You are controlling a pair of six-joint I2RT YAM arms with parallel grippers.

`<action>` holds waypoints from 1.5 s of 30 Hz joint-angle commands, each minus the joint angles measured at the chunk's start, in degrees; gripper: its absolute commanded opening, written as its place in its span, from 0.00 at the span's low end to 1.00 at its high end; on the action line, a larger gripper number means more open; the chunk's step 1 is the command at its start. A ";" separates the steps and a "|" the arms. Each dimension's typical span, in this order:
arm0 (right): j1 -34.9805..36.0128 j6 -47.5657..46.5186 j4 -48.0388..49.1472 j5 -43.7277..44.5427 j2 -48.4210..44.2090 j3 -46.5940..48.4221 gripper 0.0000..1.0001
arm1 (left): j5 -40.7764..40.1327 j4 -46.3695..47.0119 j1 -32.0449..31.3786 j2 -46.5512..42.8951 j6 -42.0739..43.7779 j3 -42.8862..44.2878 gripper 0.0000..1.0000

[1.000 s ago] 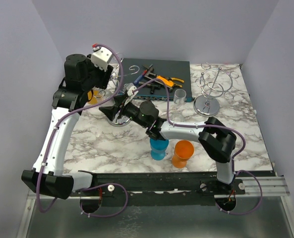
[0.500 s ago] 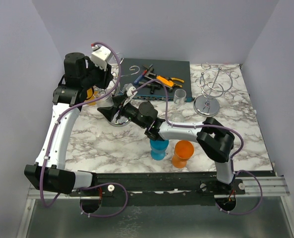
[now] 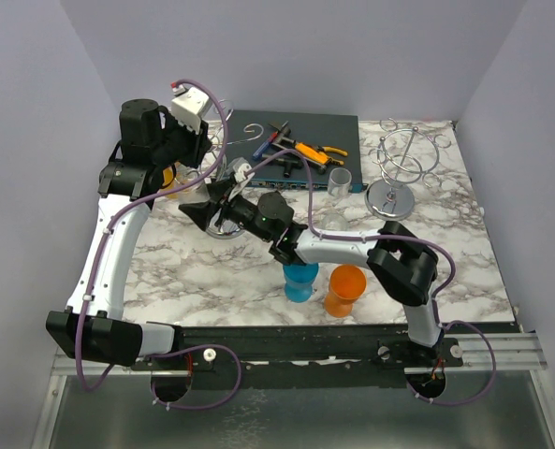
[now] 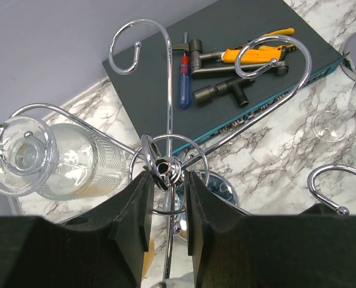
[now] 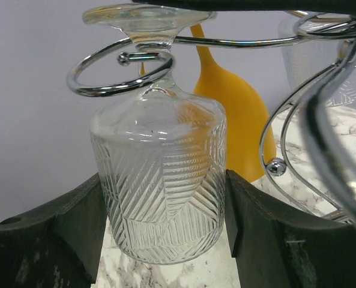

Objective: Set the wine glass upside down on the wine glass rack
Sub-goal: Turn the wine glass upside down at the wine rack.

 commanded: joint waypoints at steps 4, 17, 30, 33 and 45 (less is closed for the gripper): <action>2.29 -3.76 2.04 -2.63 -0.06 2.79 0.00 | 0.38 -1.22 0.03 -0.45 1.14 1.34 0.31; 2.95 -6.17 13.94 0.49 -3.51 -7.44 0.00 | -1.13 -1.23 0.01 0.25 1.45 2.29 0.29; 2.86 -4.73 16.43 5.64 -3.36 -10.52 0.22 | -2.07 -1.16 -0.01 0.67 1.39 3.55 0.29; 2.90 -3.66 15.93 7.03 -3.55 -11.95 0.60 | -1.99 -1.18 0.03 0.78 1.15 4.12 0.30; 2.89 -4.09 9.87 7.85 -9.25 -14.46 0.99 | -1.80 -1.22 0.05 0.76 1.01 4.29 0.31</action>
